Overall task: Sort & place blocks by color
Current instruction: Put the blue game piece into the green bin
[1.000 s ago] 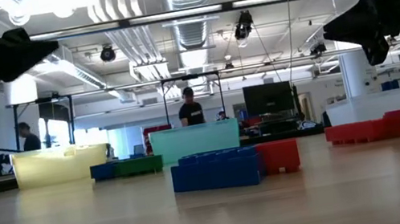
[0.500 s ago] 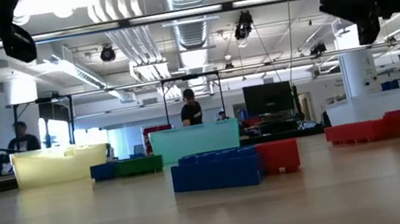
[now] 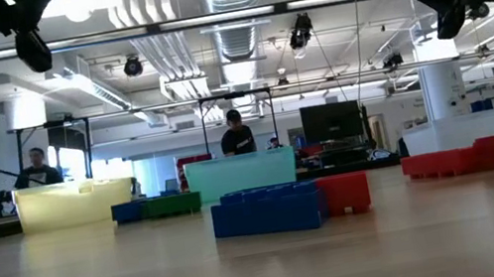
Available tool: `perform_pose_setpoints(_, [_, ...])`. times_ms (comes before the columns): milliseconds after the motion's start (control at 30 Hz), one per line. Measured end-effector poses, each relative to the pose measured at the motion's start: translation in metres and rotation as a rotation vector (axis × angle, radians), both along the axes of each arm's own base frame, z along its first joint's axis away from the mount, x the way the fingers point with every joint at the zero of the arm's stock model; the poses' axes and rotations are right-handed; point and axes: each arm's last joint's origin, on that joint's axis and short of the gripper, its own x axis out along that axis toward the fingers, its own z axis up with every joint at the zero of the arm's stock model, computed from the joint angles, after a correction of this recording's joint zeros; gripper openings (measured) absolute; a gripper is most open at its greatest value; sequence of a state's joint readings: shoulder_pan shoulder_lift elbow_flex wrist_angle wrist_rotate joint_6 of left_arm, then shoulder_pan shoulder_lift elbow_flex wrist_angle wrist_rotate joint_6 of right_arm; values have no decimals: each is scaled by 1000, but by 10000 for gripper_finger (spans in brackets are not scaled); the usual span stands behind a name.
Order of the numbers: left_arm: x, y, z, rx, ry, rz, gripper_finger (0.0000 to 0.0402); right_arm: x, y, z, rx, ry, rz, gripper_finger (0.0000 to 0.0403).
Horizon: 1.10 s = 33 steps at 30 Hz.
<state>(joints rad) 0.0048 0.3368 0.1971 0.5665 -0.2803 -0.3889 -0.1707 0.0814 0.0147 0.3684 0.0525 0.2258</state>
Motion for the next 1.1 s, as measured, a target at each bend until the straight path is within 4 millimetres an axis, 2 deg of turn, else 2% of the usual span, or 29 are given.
perform_pose_setpoints(133, [19, 4, 15, -54, 163, 138, 0, 0, 0, 0, -1, -3, 0, 68])
perform_pose_setpoints(233, [35, 6, 26, -134, 269, 173, 0, 0, 0, 0, 8, 2, 3, 68])
perform_pose_setpoints(367, [63, 5, 30, -268, 424, 151, 0, 1, 0, -3, 65, 14, 19, 68])
perform_pose_setpoints(467, [82, 4, 26, -369, 579, 153, 0, 1, 0, -4, 92, 23, 27, 68])
perform_pose_setpoints(600, [100, 2, 29, -528, 773, 189, 0, 2, 0, -7, 105, 57, 29, 68])
perform_pose_setpoints(867, [130, -7, 11, -819, 1243, 346, 0, 3, 0, -12, 113, 102, 26, 68])
perform_pose_setpoints(933, [139, -8, 3, -848, 1353, 391, 0, 3, 0, -14, 117, 122, 25, 68])
perform_pose_setpoints(1100, [161, -10, -19, -846, 1478, 448, 0, 3, -1, -16, 122, 145, 24, 68])
